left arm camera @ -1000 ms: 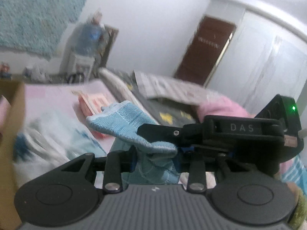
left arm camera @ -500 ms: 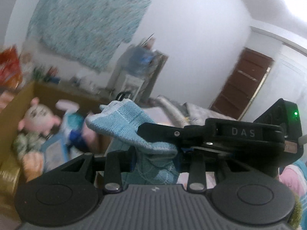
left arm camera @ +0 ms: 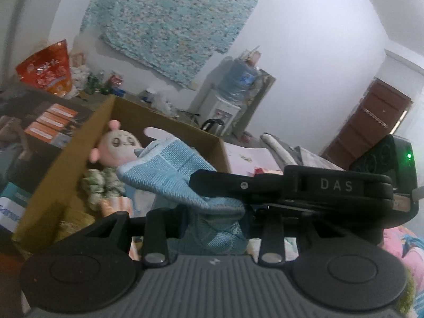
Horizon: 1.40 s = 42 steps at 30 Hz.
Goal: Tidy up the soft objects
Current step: 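Carry the towel with both tools over the cardboard box, then lower the towel into the box and open both tools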
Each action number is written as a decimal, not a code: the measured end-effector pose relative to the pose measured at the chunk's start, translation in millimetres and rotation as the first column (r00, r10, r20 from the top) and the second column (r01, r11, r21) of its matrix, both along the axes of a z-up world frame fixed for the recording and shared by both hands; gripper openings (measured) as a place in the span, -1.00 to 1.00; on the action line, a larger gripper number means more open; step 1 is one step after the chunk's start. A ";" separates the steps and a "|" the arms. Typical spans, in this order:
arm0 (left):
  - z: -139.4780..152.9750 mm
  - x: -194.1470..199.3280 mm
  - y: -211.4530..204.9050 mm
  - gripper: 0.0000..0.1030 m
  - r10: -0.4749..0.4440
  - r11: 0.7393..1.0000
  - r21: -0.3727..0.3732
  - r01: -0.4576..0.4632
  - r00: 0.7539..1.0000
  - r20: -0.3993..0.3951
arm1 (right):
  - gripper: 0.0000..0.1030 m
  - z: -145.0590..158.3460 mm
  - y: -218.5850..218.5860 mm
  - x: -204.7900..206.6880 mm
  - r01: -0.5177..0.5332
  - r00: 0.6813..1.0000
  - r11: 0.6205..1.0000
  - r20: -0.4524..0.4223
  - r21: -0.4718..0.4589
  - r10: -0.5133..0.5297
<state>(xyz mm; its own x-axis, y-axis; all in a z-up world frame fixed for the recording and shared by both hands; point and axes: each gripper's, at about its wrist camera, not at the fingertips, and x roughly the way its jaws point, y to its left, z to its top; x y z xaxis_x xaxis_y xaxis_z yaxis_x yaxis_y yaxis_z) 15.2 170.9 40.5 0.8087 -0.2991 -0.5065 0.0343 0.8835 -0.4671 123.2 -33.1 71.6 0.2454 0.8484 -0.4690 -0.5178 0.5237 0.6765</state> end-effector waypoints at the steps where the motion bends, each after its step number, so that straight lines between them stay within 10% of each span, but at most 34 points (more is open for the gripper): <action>1: -0.3 2.4 3.4 -0.26 0.008 1.000 0.002 -0.008 1.000 -0.014 | -0.25 -1.6 4.8 3.4 -0.014 1.000 1.000 -0.008 -0.001 0.014; 11: -30.5 -2.4 17.4 0.39 0.079 0.988 0.146 -0.048 0.974 -0.214 | -0.25 -72.0 38.4 37.7 -0.173 0.943 0.979 -0.305 -0.111 0.132; 23: -12.6 -30.0 46.7 0.65 0.136 0.986 0.115 -0.123 0.983 -0.121 | -0.22 -109.7 67.9 55.8 -0.288 0.914 0.922 -0.364 -0.260 0.182; 31: -2.9 -55.3 66.6 0.65 0.219 0.973 0.084 -0.217 0.976 -0.019 | -0.22 -65.4 53.0 65.9 -0.200 0.954 0.975 -0.247 -0.099 0.171; 42: -7.2 -79.9 99.0 0.65 0.352 0.935 0.036 -0.352 0.936 0.009 | -0.36 -131.8 120.0 64.5 -0.423 0.842 0.865 -0.468 -0.269 0.267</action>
